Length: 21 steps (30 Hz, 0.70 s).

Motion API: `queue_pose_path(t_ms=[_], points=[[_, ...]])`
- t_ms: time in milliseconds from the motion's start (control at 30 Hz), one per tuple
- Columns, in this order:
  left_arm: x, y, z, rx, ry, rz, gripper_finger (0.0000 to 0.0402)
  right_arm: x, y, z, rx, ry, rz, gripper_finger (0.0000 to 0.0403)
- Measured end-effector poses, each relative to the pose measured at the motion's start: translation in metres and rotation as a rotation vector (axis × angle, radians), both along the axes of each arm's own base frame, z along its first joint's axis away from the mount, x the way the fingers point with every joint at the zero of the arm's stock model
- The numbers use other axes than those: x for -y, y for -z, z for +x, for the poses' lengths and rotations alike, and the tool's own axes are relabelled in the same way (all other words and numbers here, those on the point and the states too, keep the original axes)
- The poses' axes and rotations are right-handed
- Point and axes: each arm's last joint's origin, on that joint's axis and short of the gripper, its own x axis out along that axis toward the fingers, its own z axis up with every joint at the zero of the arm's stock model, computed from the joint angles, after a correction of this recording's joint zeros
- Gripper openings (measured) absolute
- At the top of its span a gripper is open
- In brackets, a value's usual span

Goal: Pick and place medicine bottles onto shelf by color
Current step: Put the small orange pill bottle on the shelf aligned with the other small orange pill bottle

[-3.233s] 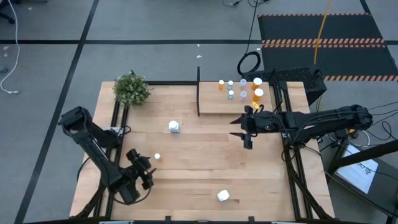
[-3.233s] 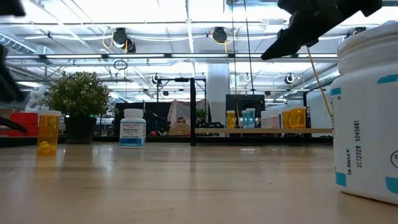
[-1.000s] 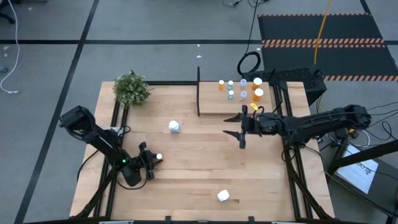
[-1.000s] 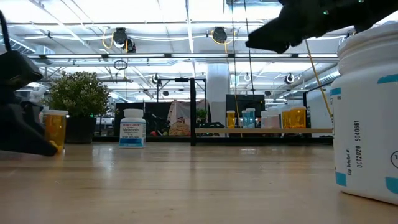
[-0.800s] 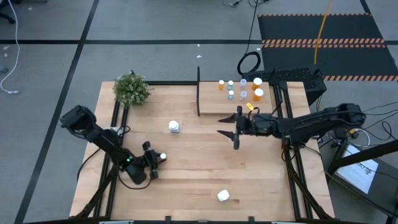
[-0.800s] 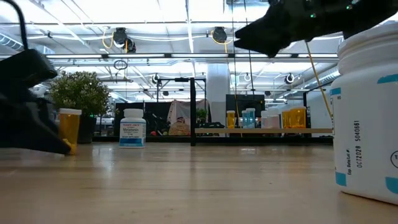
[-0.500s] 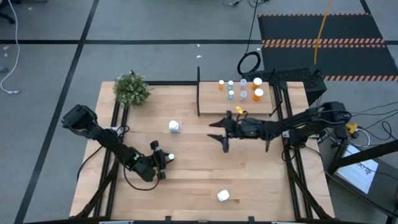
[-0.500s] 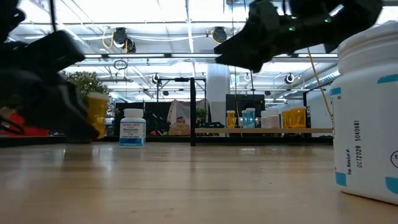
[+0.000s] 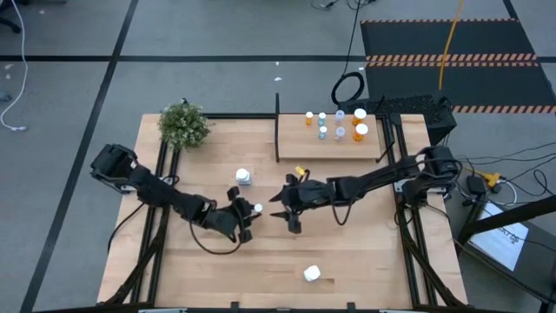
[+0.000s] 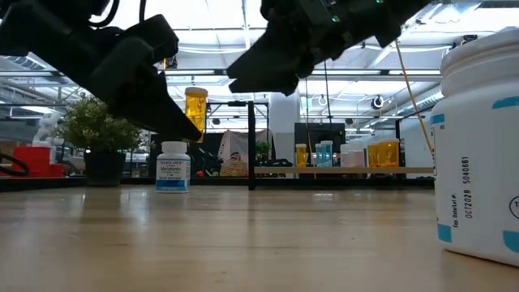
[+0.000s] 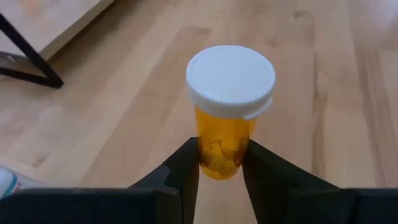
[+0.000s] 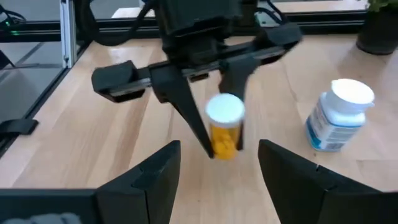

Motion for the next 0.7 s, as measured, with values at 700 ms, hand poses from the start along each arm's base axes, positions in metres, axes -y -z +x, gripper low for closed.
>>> queue_pose_path(t_ms=[700], points=[[-0.002,0.02,0.011,0.001,-0.019,0.0,0.0113,-0.005,-0.009,0.018,-0.011,-0.039,-0.069,0.0212]])
